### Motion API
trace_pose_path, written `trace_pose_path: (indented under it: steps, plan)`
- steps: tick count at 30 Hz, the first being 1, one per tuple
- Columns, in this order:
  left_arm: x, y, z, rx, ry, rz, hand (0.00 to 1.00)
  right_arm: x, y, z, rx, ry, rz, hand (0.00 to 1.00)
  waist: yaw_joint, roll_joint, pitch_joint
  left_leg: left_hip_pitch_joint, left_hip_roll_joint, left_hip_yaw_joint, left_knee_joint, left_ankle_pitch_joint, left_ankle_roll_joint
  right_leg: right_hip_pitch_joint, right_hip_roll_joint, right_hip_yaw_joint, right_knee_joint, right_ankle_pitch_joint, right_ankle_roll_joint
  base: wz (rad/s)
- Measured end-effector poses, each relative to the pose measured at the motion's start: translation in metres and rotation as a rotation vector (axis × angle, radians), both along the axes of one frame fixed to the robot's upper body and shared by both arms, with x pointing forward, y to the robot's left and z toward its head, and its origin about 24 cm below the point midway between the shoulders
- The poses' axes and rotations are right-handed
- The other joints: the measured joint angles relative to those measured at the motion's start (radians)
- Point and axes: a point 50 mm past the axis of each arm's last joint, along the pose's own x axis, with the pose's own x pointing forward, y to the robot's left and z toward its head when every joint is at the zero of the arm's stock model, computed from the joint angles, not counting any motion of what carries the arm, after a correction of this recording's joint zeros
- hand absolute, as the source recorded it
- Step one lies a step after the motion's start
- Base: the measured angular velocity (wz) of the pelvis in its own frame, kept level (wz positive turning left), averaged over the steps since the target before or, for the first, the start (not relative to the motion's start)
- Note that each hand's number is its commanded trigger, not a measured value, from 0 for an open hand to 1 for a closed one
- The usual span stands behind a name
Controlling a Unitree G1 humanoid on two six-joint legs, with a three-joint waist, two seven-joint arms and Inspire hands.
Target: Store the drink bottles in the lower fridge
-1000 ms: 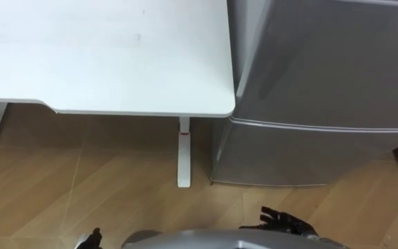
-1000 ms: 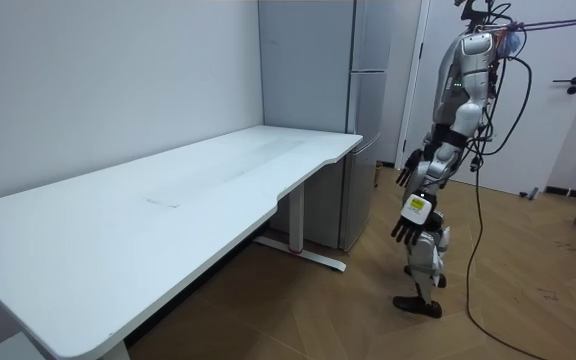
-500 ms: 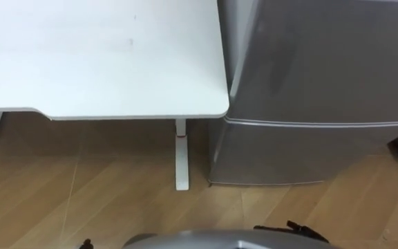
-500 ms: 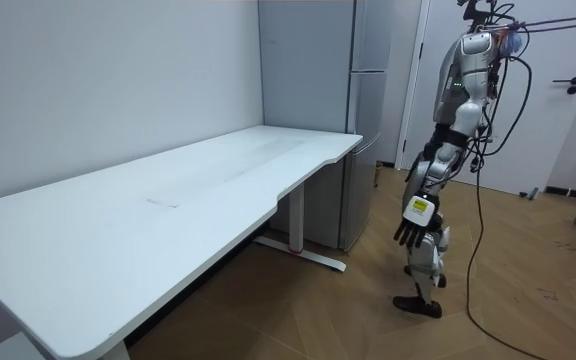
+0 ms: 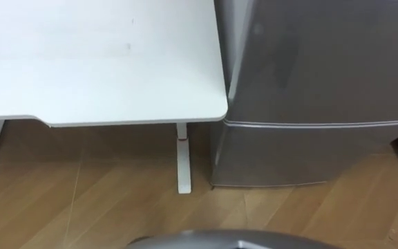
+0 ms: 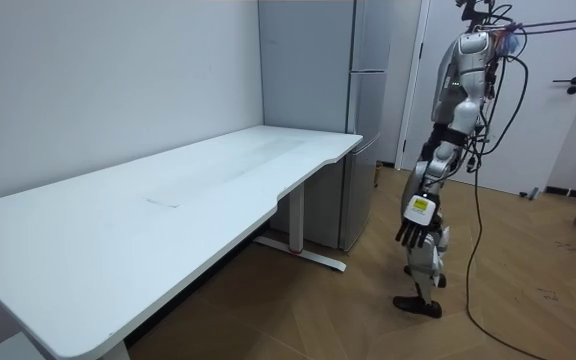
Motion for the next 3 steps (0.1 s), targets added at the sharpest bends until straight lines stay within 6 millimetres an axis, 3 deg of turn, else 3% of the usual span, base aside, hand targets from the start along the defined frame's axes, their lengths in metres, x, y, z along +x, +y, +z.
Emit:
trace_pose_path:
  steps: [3]
  plan:
    - [0.0012, -0.0006, -0.0002, 0.0, 0.003, -0.001, 0.0, -0.0004, 0.0005, -0.0002, 0.002, 0.007, -0.001, 0.0, 0.001, -0.001, 0.0012, 0.014, 0.0, 0.002, -0.009, 0.0, 0.0, 0.008, 0.0, 0.001, 0.001, -0.004, -0.001, -0.01]
